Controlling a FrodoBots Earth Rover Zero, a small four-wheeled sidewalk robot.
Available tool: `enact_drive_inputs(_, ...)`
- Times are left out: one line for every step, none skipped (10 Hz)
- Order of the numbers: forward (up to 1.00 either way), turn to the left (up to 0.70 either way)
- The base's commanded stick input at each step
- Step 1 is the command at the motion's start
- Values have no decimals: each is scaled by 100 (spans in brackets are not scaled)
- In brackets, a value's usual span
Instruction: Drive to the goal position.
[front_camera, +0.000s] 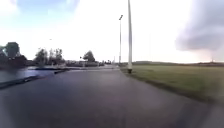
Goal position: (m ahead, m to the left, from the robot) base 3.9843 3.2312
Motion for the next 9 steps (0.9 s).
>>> enact_drive_inputs(45,0)
enact_drive_inputs(45,0)
enact_drive_inputs(45,0)
enact_drive_inputs(45,0)
enact_drive_inputs(45,0)
enact_drive_inputs(45,0)
enact_drive_inputs(45,0)
enact_drive_inputs(45,0)
enact_drive_inputs(45,0)
